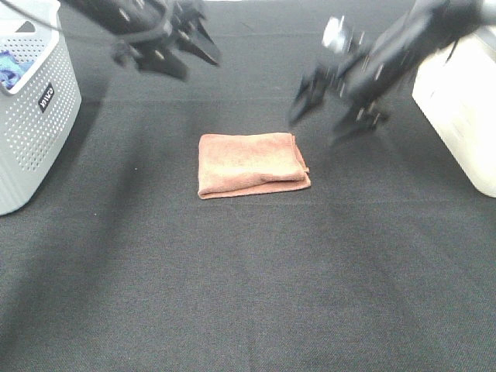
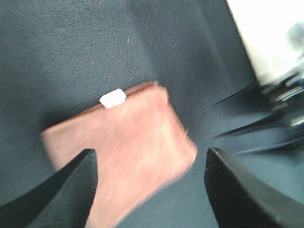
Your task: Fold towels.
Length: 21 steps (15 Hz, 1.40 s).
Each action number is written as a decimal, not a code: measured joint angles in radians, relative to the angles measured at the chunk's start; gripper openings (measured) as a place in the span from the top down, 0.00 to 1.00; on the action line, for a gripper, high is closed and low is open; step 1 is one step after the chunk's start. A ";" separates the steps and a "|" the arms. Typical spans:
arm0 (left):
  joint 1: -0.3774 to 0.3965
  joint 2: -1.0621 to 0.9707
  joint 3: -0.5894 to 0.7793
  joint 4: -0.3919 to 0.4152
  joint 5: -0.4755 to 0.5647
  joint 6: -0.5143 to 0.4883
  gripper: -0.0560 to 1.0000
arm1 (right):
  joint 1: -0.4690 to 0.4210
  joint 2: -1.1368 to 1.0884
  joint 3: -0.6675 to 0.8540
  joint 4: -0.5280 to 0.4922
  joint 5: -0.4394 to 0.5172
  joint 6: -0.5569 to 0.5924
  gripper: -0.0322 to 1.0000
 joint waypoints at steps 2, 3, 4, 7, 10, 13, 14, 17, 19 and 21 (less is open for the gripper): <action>0.000 -0.065 0.000 0.102 0.081 -0.057 0.35 | 0.000 -0.093 0.000 -0.027 0.096 0.065 0.14; 0.000 -0.101 0.000 0.166 0.124 -0.100 0.35 | 0.000 -0.128 0.000 -0.062 0.124 0.094 0.14; 0.000 -0.142 0.000 0.234 0.160 -0.142 0.35 | 0.000 -0.165 0.000 -0.099 0.137 0.118 0.14; -0.001 -0.282 0.004 0.463 0.292 -0.260 0.35 | 0.000 -0.325 0.032 -0.235 0.141 0.178 0.14; -0.001 -0.453 0.133 0.580 0.313 -0.322 0.35 | 0.000 -0.500 0.183 -0.257 0.143 0.179 0.14; -0.001 -0.591 0.282 0.655 0.315 -0.354 0.35 | 0.000 -0.628 0.320 -0.285 0.147 0.179 0.14; -0.001 -0.707 0.400 0.702 0.316 -0.376 0.35 | 0.000 -0.728 0.453 -0.300 0.146 0.180 0.14; -0.001 -1.016 0.702 0.726 0.316 -0.397 0.35 | 0.000 -0.995 0.748 -0.312 0.099 0.181 0.14; -0.001 -1.187 0.845 0.726 0.313 -0.405 0.35 | 0.000 -1.134 0.898 -0.325 0.087 0.181 0.14; -0.001 -1.367 0.971 0.726 0.312 -0.406 0.35 | 0.000 -1.289 1.023 -0.336 0.084 0.181 0.14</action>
